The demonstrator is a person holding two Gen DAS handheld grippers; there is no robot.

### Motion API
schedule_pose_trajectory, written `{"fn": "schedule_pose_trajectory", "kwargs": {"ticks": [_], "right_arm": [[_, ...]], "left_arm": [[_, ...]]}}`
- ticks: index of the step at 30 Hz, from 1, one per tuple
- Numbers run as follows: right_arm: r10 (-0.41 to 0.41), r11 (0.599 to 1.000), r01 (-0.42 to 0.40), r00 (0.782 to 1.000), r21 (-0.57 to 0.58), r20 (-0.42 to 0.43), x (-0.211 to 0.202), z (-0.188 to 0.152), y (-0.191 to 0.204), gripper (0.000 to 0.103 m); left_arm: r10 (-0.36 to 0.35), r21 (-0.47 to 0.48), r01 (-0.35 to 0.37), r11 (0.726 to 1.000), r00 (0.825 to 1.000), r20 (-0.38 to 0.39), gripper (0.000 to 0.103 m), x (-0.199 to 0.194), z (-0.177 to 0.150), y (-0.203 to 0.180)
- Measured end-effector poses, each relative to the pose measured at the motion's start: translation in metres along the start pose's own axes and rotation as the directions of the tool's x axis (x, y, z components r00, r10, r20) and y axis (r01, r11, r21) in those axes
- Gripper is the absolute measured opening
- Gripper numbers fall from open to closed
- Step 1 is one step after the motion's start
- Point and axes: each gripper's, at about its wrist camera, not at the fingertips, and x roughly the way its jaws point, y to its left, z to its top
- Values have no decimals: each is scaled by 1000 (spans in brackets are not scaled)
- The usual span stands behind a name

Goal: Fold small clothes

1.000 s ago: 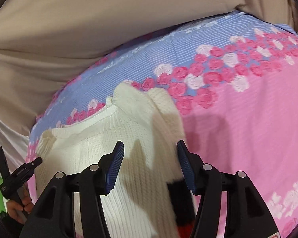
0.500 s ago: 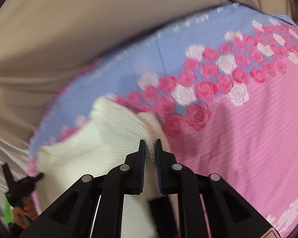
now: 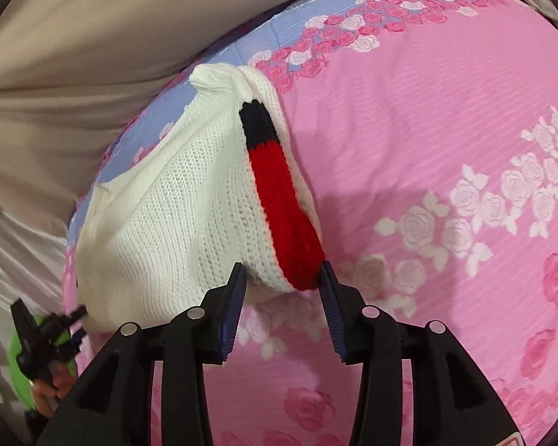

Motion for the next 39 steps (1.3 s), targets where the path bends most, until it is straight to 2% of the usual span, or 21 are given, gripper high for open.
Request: {"fn": "schedule_pose_trajectory", "kwargs": {"ticks": [1,2,4,8,12,18,20,22,24,25,27,29,30,32,34,35,36,37,38,39], "right_arm": [[-4,1000,4,1000,-1,4,2,3,1,21],[2,1000,-2,1000,3,1,3,7,3,13],[16,999,-17,1000,33,22,-8,14,1,12],[-9,1000,10,999,-16,53,-47,15,-2,10],[-92,994,91,995,-54,-32,-64,-14,-27,9],[-164,986,169,970,10,-180,-80,-82,-77,9],[-169,985,174,962,2,-214,-76,-99,-83,10],[-175,985,172,959,-30,-224,-74,-103,-78,12],[-192,981,185,961,-53,-198,-80,-90,-65,16],[-210,976,198,967,-88,-148,-89,-78,-51,20],[-240,958,232,970,-166,-28,-101,-56,-24,24],[-214,949,223,975,-224,65,-101,-28,4,51],[-197,948,212,977,-236,86,-95,-18,12,54],[-174,942,190,981,-275,82,-65,7,34,55],[-193,933,203,979,-297,61,-32,20,44,55],[-201,933,203,979,-298,38,-12,28,48,55],[-205,936,201,979,-288,19,1,30,47,55],[-202,941,196,979,-275,6,8,33,48,51],[-194,950,186,981,-249,-7,16,35,47,25],[-185,955,179,983,-235,-5,15,36,44,7]], "left_arm": [[-9,-17,9,1000,1000,-13,12,-1,2,0],[-12,-31,12,999,1000,-13,11,-4,6,1],[-5,-24,5,1000,1000,-8,10,-18,8,5],[-17,-49,14,999,998,-62,9,-39,-10,30],[20,-41,-26,999,990,-142,9,-49,-43,51],[91,4,-93,996,965,-245,9,-60,-110,76],[98,38,-92,995,971,-220,10,-60,-121,74],[100,73,-88,993,979,-178,14,-68,-119,63],[84,89,-74,993,990,-114,15,-86,-105,48],[67,102,-63,993,997,-41,18,-100,-91,35],[40,121,-44,992,998,41,46,-111,-67,16],[-10,150,-5,989,995,99,60,-106,-38,-12],[-21,163,3,987,994,106,64,-95,-27,-25],[-15,192,-3,981,995,96,64,-66,-10,-46],[47,226,-58,972,998,52,63,-25,-2,-61],[73,232,-79,969,997,34,57,-12,-3,-62],[104,230,-103,968,995,7,38,2,-3,-61],[122,214,-112,970,992,-32,26,17,-1,-57],[134,198,-122,973,990,-48,8,24,-1,-53],[145,180,-134,974,988,-49,7,24,-1,-48]]}}
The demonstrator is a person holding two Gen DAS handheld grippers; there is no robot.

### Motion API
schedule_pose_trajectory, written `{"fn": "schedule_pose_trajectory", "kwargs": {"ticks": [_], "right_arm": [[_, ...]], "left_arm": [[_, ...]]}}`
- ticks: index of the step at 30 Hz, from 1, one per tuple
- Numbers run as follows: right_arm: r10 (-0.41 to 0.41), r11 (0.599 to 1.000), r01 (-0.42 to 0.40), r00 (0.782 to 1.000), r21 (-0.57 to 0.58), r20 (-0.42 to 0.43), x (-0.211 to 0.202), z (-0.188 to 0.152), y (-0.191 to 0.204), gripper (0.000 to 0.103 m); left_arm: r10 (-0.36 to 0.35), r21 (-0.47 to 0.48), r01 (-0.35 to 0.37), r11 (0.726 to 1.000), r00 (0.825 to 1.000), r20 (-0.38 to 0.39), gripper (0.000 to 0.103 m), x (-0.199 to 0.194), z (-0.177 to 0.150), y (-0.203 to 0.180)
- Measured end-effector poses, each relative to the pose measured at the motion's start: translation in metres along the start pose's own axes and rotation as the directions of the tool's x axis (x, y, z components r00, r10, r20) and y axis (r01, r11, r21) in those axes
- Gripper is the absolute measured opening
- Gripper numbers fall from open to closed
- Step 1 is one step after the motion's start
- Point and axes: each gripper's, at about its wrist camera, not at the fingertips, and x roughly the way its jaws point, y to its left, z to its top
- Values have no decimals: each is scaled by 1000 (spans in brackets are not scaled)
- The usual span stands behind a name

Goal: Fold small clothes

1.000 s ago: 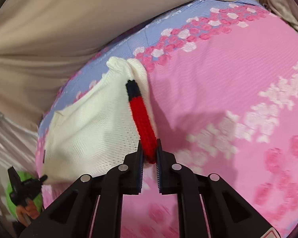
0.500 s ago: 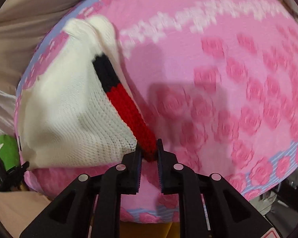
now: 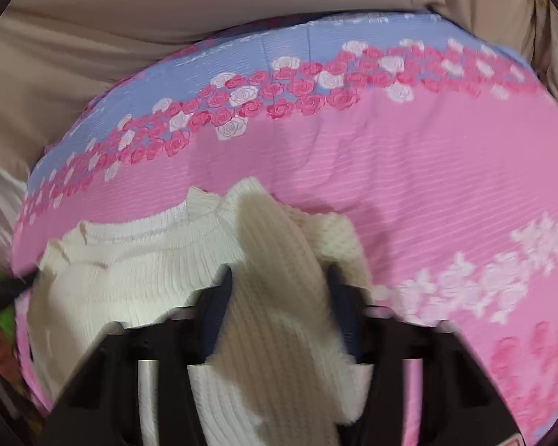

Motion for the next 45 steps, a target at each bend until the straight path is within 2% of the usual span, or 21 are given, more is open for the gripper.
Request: {"fn": "schedule_pose_trajectory", "kwargs": {"ticks": [2,3,5,8,9,11,15,20,23,26,29,31,33,36,38,39,40,41,44,45], "right_arm": [[54,996,-56,998,65,34,-12,4,-4,8],[70,992,-78,994,96,83,-24,7,-10,8],[42,993,-54,993,107,110,-29,10,-20,8],[-15,992,13,1000,126,17,3,10,-32,7],[-21,992,20,1000,122,10,8,9,-32,7],[-37,993,35,999,112,21,8,11,-24,7],[-9,991,0,998,137,63,-8,16,-14,7],[-5,978,-2,999,206,35,3,7,-39,6],[3,979,-13,999,202,46,11,6,-41,7],[40,979,-47,998,200,41,-6,11,-35,12],[33,978,-61,990,198,138,-49,4,-31,20],[69,982,-96,984,165,163,-68,-4,-19,20],[142,983,-154,983,96,116,-69,-11,5,18],[217,974,-220,975,-61,-45,-37,-37,63,12],[188,966,-212,969,-146,-161,-5,-56,90,11],[138,961,-183,967,-207,-212,15,-70,104,11],[120,956,-156,980,-249,-156,12,-73,111,12],[84,951,-129,983,-282,-165,8,-72,118,12],[147,940,-178,981,-292,-123,-21,-65,125,12],[137,939,-171,982,-297,-132,-20,-67,125,12]], "left_arm": [[11,-18,-11,1000,1000,10,6,0,1,4],[16,-13,-16,1000,1000,10,6,0,1,5],[45,15,-45,999,999,5,6,5,2,2],[71,23,-71,997,997,5,5,8,3,-1],[76,23,-76,997,997,7,5,7,3,-1],[83,21,-84,996,997,3,5,8,4,0],[102,33,-102,994,995,6,5,7,6,0],[134,7,-134,991,991,16,5,13,9,12],[161,22,-161,987,987,30,5,12,11,7],[110,-16,-110,994,993,36,7,-4,10,10],[119,-11,-118,993,989,93,7,-34,3,7],[82,19,-85,996,990,117,8,-50,-5,-5],[28,55,-34,998,995,98,9,-50,-17,-25],[42,127,-47,991,998,42,12,-22,-37,-48],[87,129,-87,988,996,6,12,2,-48,-47],[84,132,-87,987,996,34,12,1,-49,-46],[90,148,-94,985,995,35,12,-2,-49,-47],[90,148,-94,985,995,32,12,-3,-48,-46],[68,105,-70,992,997,22,12,-1,-43,-36],[61,90,-63,994,998,25,12,0,-42,-34]]}}
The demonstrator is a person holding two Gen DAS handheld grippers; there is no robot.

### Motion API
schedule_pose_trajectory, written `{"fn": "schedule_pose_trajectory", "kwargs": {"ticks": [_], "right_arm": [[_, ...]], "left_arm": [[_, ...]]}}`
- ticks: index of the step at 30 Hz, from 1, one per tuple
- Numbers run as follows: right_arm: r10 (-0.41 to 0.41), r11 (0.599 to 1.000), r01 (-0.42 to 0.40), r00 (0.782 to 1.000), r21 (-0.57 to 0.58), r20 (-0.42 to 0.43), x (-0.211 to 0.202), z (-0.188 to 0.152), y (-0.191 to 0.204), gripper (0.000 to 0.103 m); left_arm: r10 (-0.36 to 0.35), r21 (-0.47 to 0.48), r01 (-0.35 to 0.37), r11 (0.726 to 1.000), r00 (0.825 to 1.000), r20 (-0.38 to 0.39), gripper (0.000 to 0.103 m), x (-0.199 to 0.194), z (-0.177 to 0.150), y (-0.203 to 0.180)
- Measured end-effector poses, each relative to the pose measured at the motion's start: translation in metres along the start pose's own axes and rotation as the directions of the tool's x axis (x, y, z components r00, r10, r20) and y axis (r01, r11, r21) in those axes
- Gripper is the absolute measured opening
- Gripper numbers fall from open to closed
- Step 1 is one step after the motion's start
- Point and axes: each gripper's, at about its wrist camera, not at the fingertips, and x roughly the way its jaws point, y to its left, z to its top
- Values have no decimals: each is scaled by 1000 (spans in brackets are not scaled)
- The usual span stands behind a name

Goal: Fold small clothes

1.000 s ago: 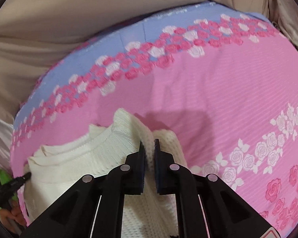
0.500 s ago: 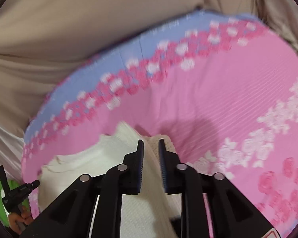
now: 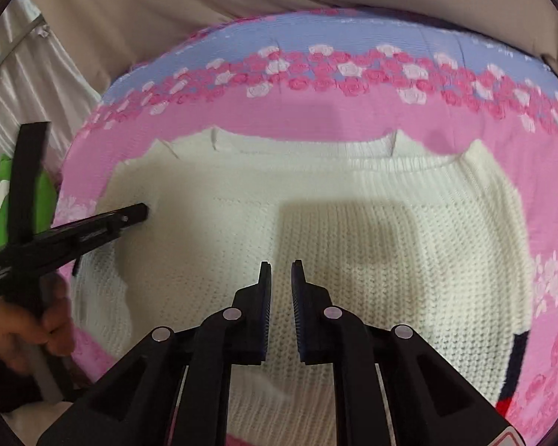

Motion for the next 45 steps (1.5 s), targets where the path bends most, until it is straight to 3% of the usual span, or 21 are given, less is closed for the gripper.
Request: {"fn": "schedule_pose_trajectory", "kwargs": {"ticks": [2,6,8,11,13,15,16,19,20,23,26,27,29,31,32,33,34,35,38,42,45], "right_arm": [[-38,999,37,995,-4,-93,29,-12,-9,9],[14,996,-11,999,87,-35,4,-15,-24,10],[-13,994,8,999,108,39,-24,-20,-38,15],[-113,979,111,994,172,7,-31,-39,-83,15],[-156,955,164,986,248,-51,-22,-62,-125,0],[-8,927,5,1000,376,9,-23,-81,-159,0],[22,909,-26,1000,415,12,-25,-81,-165,0],[-11,917,13,1000,398,-7,-33,-70,-156,0],[-33,929,34,999,368,-8,-38,-66,-148,8],[-115,964,94,991,250,70,-63,-50,-113,16],[-179,943,127,973,309,146,-77,-29,-110,45],[-210,933,143,961,331,178,-78,-18,-112,47],[-251,925,172,946,338,205,-72,0,-113,64],[-291,922,234,945,309,152,-44,25,-118,65],[-304,921,258,944,290,126,-33,32,-117,62],[-301,925,271,951,266,78,-16,38,-118,51],[-268,934,249,962,255,42,-5,40,-119,12],[-227,944,213,974,251,24,-2,42,-121,7],[-222,943,176,965,282,139,-36,43,-132,7],[-185,911,155,982,383,43,-6,31,-186,6],[-140,900,88,986,427,90,-17,31,-182,10]], "left_arm": [[15,12,-15,1000,1000,-4,12,-1,0,-4],[24,32,-24,999,1000,13,12,-23,-2,-4],[50,27,-50,998,999,6,13,-26,-10,6],[45,-14,-45,999,999,11,14,-17,-29,31],[63,3,-63,998,998,22,14,-19,-31,32],[90,-7,-90,996,996,22,14,-19,-30,29],[95,-22,-95,995,995,20,14,-20,-30,27],[57,-93,-55,994,998,20,14,-30,-28,29],[34,-106,-31,994,999,26,16,-36,-30,30],[-37,-92,42,995,998,52,23,-43,-24,38],[-39,-33,41,999,997,59,25,-32,5,43],[-40,-14,41,999,997,63,29,-25,15,43],[-11,24,10,1000,999,44,28,-5,36,38],[-16,37,16,999,1000,-2,14,14,46,34],[-17,30,18,999,1000,-1,5,17,48,34],[-11,24,10,1000,1000,9,4,16,50,35],[2,4,-2,1000,1000,28,4,9,51,38],[13,-17,-12,1000,999,40,4,5,51,41],[34,-95,-31,995,999,25,4,10,50,54],[76,-94,-73,993,997,31,5,14,52,40],[-34,-167,43,985,998,55,8,-8,47,50]]}}
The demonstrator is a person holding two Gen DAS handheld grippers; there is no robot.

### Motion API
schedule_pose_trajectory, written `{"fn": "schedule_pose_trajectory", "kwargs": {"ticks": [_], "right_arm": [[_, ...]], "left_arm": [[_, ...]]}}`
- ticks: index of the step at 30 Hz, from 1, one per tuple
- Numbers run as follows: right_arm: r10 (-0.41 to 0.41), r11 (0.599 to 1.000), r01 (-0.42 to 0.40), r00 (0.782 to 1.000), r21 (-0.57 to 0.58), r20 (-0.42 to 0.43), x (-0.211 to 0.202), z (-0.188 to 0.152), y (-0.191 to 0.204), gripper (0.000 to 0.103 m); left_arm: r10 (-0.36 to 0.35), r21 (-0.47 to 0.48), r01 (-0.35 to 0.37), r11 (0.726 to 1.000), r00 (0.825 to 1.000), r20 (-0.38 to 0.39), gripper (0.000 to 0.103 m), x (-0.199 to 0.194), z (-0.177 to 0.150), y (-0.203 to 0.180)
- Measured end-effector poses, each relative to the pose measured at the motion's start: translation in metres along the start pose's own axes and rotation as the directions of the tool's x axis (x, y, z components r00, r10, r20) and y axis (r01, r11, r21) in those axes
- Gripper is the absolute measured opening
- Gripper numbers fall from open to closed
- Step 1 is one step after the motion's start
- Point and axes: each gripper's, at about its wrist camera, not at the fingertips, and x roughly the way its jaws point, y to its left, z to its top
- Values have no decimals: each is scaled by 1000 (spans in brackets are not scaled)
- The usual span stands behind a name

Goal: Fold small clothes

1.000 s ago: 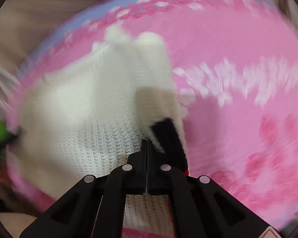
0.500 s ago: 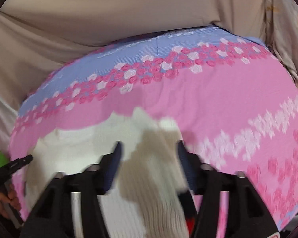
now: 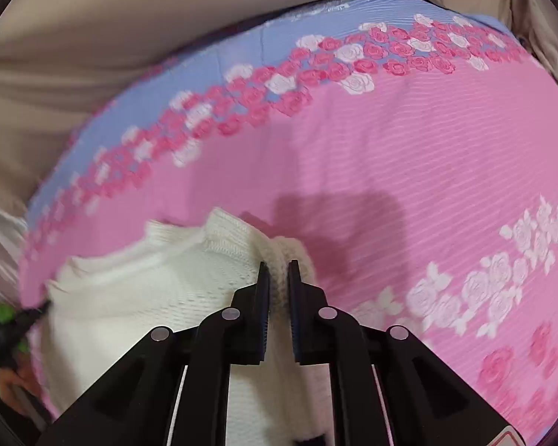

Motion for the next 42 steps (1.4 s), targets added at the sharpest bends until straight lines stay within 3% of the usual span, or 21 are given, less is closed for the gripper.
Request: {"fn": "schedule_pose_trajectory", "kwargs": {"ticks": [2,5,7,9,12,16,18,21,23,27,30,32,35,37,39,42], "right_arm": [[-10,1000,10,998,4,55,-22,-5,8,18],[15,996,-6,994,-86,108,-57,-28,38,19],[69,982,-60,996,-177,48,-58,-55,69,19],[126,953,-141,989,-266,-74,-40,-85,110,18],[155,908,-206,974,-366,-166,-18,-120,159,8],[73,872,-163,976,-461,-206,10,-133,192,6],[-11,880,-109,968,-462,-249,34,-137,190,6],[18,886,-128,970,-445,-243,41,-137,183,3],[16,885,-127,970,-449,-244,42,-135,183,3],[37,886,-141,971,-442,-235,41,-138,183,3],[119,914,-205,960,-349,-252,29,-140,166,3],[180,930,-248,950,-269,-253,18,-136,150,5],[248,944,-281,950,-171,-189,-11,-126,112,12],[265,955,-279,955,-103,-136,-33,-119,76,14],[251,965,-256,964,-57,-88,-49,-116,43,14],[189,982,-189,981,5,-36,-68,-115,-3,22]], "left_arm": [[-22,-15,23,1000,999,44,12,-25,-10,13],[-27,-50,30,998,997,67,36,-50,-35,39],[-53,-117,55,992,998,23,39,-48,-59,61],[-85,-191,79,978,996,-22,44,-36,-79,76],[-115,-287,101,952,993,-31,50,-26,-104,92],[-135,-309,125,943,991,-12,45,-25,-105,89],[-168,-321,152,935,986,-20,30,-23,-105,90],[-207,-326,189,926,978,-20,20,-29,-101,91],[-260,-317,251,915,965,13,19,-45,-97,85],[-375,-157,378,912,926,50,18,-91,-85,30],[-439,33,438,898,898,30,18,-119,-81,-37],[-477,159,474,866,879,-19,18,-129,-86,-89],[-500,280,508,815,860,-104,18,-125,-102,-151],[-475,356,506,786,862,-177,18,-108,-117,-192],[-411,405,467,786,884,-221,24,-84,-136,-221],[-372,411,446,795,894,-250,26,-69,-152,-235]]}}
